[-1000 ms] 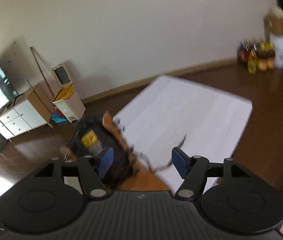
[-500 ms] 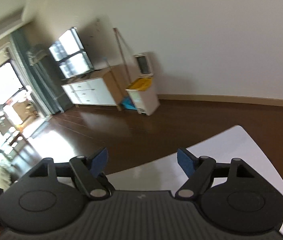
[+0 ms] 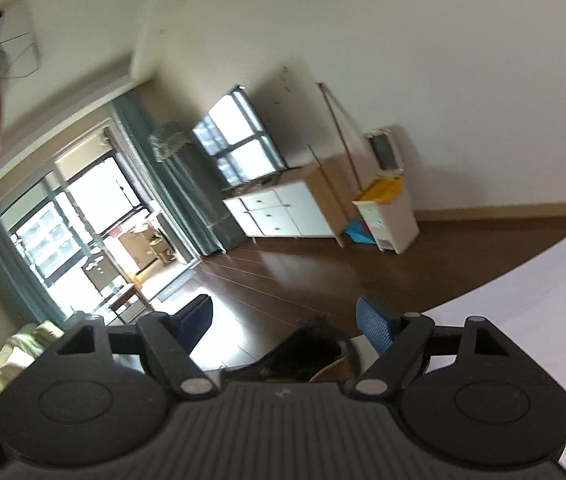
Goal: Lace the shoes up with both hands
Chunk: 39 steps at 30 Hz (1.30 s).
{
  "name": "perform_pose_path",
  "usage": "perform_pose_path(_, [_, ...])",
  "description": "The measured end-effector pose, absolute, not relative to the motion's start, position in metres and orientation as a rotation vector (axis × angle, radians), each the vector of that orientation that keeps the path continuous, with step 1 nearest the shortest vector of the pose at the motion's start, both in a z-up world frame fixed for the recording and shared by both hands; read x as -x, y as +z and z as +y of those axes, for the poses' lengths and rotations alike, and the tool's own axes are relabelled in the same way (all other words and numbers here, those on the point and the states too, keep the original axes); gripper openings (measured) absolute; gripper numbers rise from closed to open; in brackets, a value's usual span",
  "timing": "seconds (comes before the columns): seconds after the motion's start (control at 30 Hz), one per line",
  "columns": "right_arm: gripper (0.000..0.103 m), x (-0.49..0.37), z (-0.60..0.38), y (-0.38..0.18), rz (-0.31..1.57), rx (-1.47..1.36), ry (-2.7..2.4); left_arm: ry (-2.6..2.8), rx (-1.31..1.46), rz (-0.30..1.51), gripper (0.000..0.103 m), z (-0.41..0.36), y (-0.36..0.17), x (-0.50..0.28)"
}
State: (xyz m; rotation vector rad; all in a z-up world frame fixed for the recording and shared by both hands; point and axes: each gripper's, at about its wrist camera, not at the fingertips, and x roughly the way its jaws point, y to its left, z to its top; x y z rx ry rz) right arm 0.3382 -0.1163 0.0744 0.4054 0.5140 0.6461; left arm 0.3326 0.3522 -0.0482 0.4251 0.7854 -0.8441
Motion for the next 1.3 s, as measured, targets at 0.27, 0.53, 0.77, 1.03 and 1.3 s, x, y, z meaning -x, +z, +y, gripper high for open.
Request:
perform_pose_path(0.27, [0.084, -0.317, -0.102, 0.058, 0.455, -0.329, 0.753, -0.890, -0.483, 0.744, 0.009, 0.352, -0.053, -0.323])
perform_pose_path(0.53, [0.089, -0.270, -0.090, 0.038, 0.487, -0.180, 0.911, -0.858, -0.645, 0.697, 0.002, 0.323, -0.029, -0.289])
perform_pose_path(0.77, [0.085, -0.222, -0.064, 0.023, 0.456, 0.096, 1.104, -0.861, -0.636, 0.617, 0.002, 0.286, 0.021, -0.230])
perform_pose_path(1.03, [0.058, -0.191, -0.013, 0.012, 0.278, 0.486, 1.251, -0.902, -0.699, 0.621, 0.002, 0.238, 0.045, -0.181])
perform_pose_path(1.3, [0.040, -0.144, 0.005, 0.004, 0.195, 0.639, 1.297, -0.931, -0.692, 0.590, 0.002, 0.224, 0.055, -0.155])
